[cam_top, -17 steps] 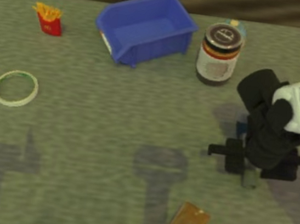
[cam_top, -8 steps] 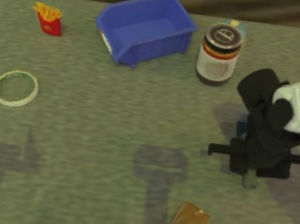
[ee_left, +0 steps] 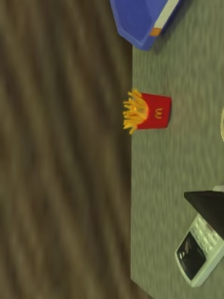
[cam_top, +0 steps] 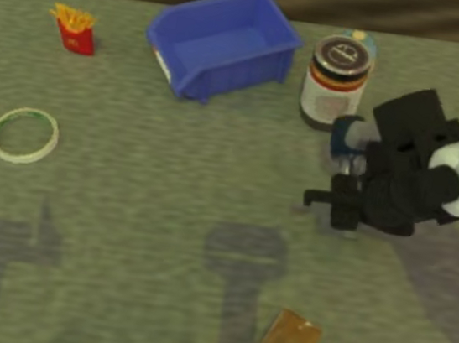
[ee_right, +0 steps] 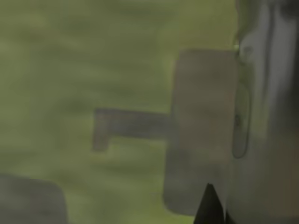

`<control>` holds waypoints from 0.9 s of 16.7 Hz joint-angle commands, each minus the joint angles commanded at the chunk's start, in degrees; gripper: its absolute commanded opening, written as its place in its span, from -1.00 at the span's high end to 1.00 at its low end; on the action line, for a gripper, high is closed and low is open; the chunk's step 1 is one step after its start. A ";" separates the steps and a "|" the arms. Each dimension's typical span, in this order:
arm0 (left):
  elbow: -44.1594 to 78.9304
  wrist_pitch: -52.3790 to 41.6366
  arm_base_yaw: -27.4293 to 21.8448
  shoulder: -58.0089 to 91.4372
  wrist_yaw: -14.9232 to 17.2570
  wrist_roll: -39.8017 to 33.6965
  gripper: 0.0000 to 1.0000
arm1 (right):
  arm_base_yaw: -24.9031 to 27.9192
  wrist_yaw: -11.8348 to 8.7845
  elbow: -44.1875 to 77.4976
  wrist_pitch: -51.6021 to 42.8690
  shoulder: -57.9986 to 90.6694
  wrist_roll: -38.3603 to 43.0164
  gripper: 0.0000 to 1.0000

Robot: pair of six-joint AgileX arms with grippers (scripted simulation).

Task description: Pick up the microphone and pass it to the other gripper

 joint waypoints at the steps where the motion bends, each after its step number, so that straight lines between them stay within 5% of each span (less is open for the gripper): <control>1: 0.00 0.00 0.00 0.00 0.00 0.00 -1.00 | -0.01 -1.23 -1.16 4.49 -0.90 -1.25 1.00; 10: 0.00 0.00 0.00 0.00 0.00 0.00 -1.00 | -0.30 -13.15 -13.57 49.27 -12.11 -13.90 1.00; 15: 0.00 0.00 0.00 0.00 0.00 0.00 -1.00 | -0.54 -17.15 -17.60 62.44 -17.40 -18.49 1.00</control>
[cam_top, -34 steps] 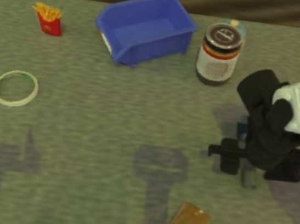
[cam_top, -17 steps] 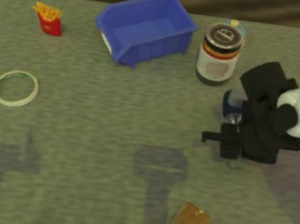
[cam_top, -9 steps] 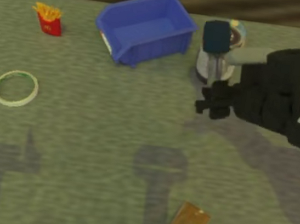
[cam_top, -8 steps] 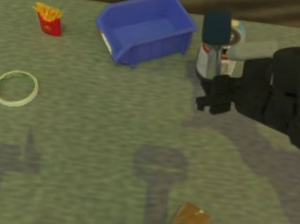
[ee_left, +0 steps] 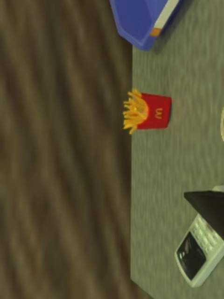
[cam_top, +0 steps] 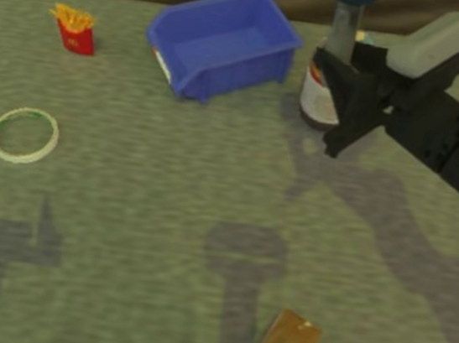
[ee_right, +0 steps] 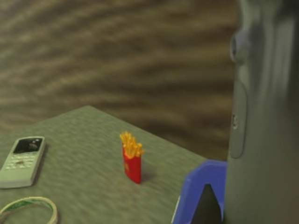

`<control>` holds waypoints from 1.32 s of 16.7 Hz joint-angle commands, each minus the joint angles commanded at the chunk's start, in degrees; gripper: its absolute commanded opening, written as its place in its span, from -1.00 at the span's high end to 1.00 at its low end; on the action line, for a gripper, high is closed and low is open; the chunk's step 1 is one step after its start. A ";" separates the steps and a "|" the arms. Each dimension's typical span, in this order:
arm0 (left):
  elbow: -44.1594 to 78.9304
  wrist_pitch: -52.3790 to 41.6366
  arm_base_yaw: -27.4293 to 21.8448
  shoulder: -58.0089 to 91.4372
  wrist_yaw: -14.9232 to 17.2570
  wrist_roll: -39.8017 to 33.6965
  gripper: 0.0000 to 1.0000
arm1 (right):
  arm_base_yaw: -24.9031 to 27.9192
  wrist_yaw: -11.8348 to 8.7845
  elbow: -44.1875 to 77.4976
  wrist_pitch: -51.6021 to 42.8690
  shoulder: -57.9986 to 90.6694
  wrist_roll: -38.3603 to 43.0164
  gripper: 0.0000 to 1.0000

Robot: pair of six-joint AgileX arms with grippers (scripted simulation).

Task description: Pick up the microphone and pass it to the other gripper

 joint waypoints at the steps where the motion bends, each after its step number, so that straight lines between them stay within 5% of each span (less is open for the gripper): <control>1: 0.00 0.00 0.00 0.00 0.00 0.00 -1.00 | -0.03 -0.27 -0.27 0.81 -0.44 -0.33 1.00; 8: 0.00 0.00 0.00 0.00 0.00 0.00 -1.00 | 0.96 0.49 0.21 0.65 -0.47 -0.25 1.00; 16: 0.00 0.00 0.00 0.00 0.00 0.00 -1.00 | 11.33 10.36 3.66 -2.84 -1.96 0.45 1.00; 22: 0.00 0.00 0.00 0.00 0.00 0.00 -1.00 | 11.34 10.37 3.61 -2.83 -1.89 0.49 1.00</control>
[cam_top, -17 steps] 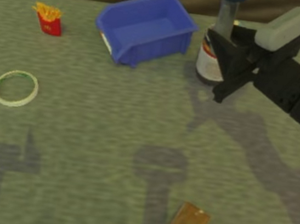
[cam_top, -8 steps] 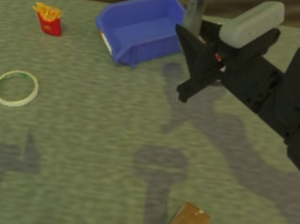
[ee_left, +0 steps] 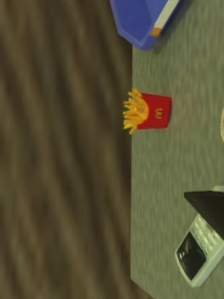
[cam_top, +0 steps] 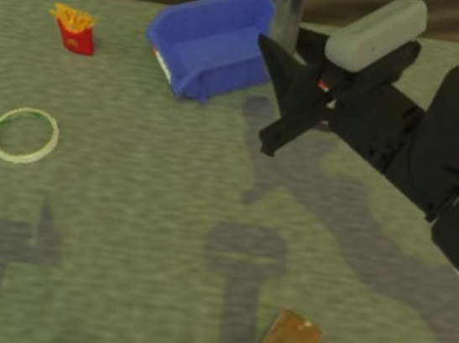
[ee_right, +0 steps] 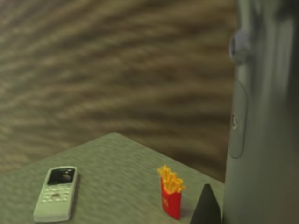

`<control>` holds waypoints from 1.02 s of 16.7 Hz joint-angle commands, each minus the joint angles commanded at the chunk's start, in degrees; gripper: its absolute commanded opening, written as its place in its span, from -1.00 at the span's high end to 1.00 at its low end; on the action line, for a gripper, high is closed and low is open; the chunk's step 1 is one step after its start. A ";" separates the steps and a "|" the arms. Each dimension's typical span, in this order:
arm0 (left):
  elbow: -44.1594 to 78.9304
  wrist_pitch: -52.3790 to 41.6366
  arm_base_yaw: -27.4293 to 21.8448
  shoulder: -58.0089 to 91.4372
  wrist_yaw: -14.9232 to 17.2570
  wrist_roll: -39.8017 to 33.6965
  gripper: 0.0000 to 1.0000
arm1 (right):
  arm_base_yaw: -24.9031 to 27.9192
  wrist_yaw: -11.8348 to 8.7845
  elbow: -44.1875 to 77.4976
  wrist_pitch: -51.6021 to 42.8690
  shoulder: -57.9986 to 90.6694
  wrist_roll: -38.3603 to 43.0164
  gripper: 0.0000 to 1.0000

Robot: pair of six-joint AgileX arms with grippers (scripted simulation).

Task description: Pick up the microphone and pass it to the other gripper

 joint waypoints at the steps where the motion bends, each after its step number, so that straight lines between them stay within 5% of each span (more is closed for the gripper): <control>1: 0.00 0.00 0.00 0.00 0.00 0.00 -1.00 | 0.09 0.08 0.09 -0.04 -0.09 -0.04 1.00; 8: 2.87 2.03 -2.81 3.91 1.19 -0.04 -1.00 | 0.09 0.08 0.09 -0.04 -0.09 -0.04 1.00; 17: 23.05 16.20 -20.85 39.23 7.48 0.18 -1.00 | 0.09 0.08 0.09 -0.04 -0.09 -0.04 1.00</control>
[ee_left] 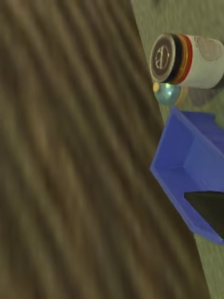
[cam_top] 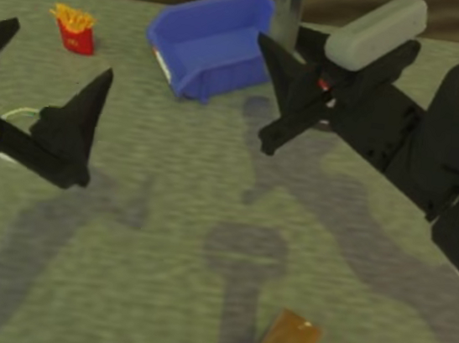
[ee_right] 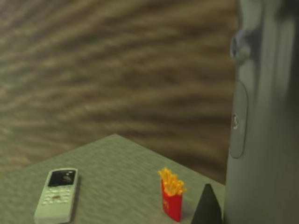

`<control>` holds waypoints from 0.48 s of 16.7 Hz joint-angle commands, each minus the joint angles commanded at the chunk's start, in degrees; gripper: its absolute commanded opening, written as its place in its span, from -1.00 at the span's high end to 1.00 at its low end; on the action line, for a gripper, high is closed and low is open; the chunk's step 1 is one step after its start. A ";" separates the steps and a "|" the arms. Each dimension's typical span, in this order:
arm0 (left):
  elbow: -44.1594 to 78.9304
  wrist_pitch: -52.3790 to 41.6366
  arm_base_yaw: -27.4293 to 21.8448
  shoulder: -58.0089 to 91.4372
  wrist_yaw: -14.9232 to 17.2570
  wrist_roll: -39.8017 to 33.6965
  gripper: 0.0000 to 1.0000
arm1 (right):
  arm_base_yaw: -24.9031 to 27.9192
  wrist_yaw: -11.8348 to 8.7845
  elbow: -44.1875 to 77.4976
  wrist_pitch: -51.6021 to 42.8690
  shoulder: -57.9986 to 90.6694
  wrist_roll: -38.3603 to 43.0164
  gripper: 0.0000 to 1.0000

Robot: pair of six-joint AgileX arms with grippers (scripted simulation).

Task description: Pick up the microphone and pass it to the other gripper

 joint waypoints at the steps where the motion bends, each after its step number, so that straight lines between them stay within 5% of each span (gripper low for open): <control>1: 2.36 1.65 -2.11 4.34 0.74 0.03 -1.00 | 0.00 0.00 0.00 0.00 0.00 0.00 1.00; 8: 13.02 9.16 -11.79 23.70 4.24 -0.04 -1.00 | 0.00 0.00 0.00 0.00 0.00 0.00 1.00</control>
